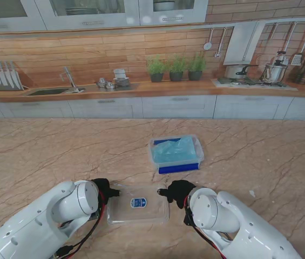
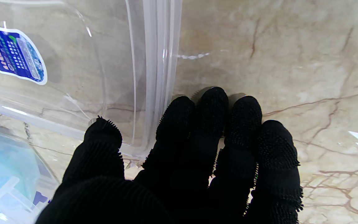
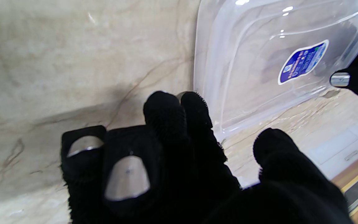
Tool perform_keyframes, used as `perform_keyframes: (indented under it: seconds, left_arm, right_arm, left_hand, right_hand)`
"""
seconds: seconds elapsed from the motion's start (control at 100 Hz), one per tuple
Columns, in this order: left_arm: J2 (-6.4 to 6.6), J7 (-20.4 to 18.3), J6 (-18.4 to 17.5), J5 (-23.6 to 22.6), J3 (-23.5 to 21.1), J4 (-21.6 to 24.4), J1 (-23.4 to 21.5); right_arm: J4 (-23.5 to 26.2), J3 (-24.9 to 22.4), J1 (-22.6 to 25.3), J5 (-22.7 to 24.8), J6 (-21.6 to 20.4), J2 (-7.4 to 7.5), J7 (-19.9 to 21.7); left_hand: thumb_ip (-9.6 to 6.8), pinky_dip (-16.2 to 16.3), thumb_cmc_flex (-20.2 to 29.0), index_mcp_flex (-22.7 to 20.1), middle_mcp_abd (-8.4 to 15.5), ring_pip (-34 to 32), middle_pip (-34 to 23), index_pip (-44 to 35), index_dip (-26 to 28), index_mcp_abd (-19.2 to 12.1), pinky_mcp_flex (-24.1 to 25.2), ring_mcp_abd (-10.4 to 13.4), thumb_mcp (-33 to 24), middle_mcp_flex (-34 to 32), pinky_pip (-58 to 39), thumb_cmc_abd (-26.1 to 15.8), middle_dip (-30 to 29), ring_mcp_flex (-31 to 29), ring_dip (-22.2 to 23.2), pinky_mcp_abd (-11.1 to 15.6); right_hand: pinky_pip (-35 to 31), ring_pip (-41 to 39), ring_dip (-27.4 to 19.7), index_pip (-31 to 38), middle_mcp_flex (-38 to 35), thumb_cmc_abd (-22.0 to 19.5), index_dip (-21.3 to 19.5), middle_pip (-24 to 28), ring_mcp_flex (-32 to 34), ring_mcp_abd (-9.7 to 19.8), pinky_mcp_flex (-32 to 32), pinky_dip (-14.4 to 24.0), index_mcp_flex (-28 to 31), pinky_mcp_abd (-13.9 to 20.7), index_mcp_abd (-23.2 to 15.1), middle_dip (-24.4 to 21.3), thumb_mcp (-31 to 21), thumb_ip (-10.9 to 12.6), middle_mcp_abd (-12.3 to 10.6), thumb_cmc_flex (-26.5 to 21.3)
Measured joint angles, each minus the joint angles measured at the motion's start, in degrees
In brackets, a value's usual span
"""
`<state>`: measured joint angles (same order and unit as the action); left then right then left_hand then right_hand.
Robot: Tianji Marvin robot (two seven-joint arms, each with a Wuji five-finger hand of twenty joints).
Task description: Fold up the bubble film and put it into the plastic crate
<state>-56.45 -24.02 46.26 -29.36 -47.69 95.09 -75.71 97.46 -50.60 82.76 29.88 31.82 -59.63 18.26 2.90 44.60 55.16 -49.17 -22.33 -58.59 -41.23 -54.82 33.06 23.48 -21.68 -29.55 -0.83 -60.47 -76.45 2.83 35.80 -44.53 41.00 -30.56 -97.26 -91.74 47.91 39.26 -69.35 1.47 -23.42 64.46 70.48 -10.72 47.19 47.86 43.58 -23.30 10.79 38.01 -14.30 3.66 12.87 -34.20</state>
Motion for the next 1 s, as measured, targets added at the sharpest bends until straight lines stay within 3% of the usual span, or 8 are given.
perform_keyframes:
  seconds: [0.16, 0.34, 0.62, 0.74, 1.0]
  left_arm:
    - [-0.22, -0.60, 0.50, 0.63, 0.33, -0.06, 0.50]
    - [-0.54, -0.66, 0.76, -0.25, -1.00, 0.75, -0.81]
    - [-1.20, 0.73, 0.82, -2.84, -3.35, 2.05, -3.59]
    - [-1.49, 1.31, 0.61, -4.00, -4.43, 2.32, -4.53]
    - [-1.79, 2.10, -0.46, -6.13, -6.85, 3.05, -6.61]
  right_arm:
    - [0.37, -0.48, 0.41, 1.13, 1.52, -0.27, -0.42]
    - [0.42, -0.52, 0.28, 1.01, 2.43, -0.28, -0.38]
    - [0.33, -0.91, 0.27, 1.85, 2.93, -0.42, -0.35]
    - [0.33, -1.06, 0.28, 1.98, 3.25, -0.42, -0.26]
    - [0.38, -2.34, 1.10, 4.15, 3.24, -0.65, -0.92]
  left_hand:
    - [-0.01, 0.00, -0.05, 0.04, 0.00, -0.07, 0.56, 0.08, -0.15, -0.24, 0.59, -0.18, 0.67, 0.09, 0.00, 0.00, -0.40, 0.62, -0.04, -0.04]
    - [-0.01, -0.54, -1.80, 0.92, 0.07, 1.15, 1.43, 1.15, -1.31, -0.62, 1.10, -0.19, 1.28, 0.85, 0.10, 0.00, -0.53, 1.42, -0.05, -0.06]
    - [-0.01, -0.59, -4.13, 1.77, 0.90, 2.64, 1.42, 2.24, -1.43, -4.57, 1.89, -0.19, 1.40, 2.32, 0.41, 0.00, -0.35, 2.16, -0.05, -0.10]
    - [-0.01, -0.59, -5.18, 2.46, 0.90, 3.19, 2.06, 2.38, -1.43, -4.90, 2.22, -0.19, 1.40, 3.05, 0.65, 0.00, -0.95, 2.29, -0.06, -0.10]
    - [-0.01, -0.76, -5.90, 5.34, 0.90, 5.27, 2.75, 2.48, 0.53, -6.12, 5.50, -0.19, 1.39, 5.75, 2.52, -1.82, -1.03, 5.98, -0.74, 0.71]
  right_hand:
    - [0.00, -0.01, -0.14, -1.29, 0.00, 2.45, 0.54, 0.01, 0.00, 0.00, 0.00, 0.00, -1.05, 0.00, -0.51, 0.00, -2.35, 0.22, 0.00, 2.23]
    - [-0.01, -0.01, -0.71, -2.46, 0.00, 2.48, 0.59, 0.01, 0.00, 0.01, 0.00, 0.00, -1.09, 0.00, -2.47, 0.00, -2.64, 0.02, 0.00, 3.47]
    - [-0.01, -0.01, -1.62, -7.58, 0.60, 2.48, 1.52, 0.26, -0.12, 0.12, -0.63, -0.07, -1.08, 0.09, -6.85, 0.00, -2.65, 0.02, 0.00, 3.56]
    - [-0.02, -0.01, -1.66, -8.38, 1.90, 2.48, 1.39, 0.86, -0.72, 0.27, -1.35, -0.35, -0.90, 0.59, -7.58, 0.00, -2.66, 0.02, 0.09, 3.58]
    - [-0.03, 0.54, -1.71, -5.02, 3.88, 2.48, -10.56, 0.99, -2.37, 0.30, -3.49, -0.65, 2.75, 0.89, -5.00, 0.00, -3.25, -0.01, 0.65, 4.20]
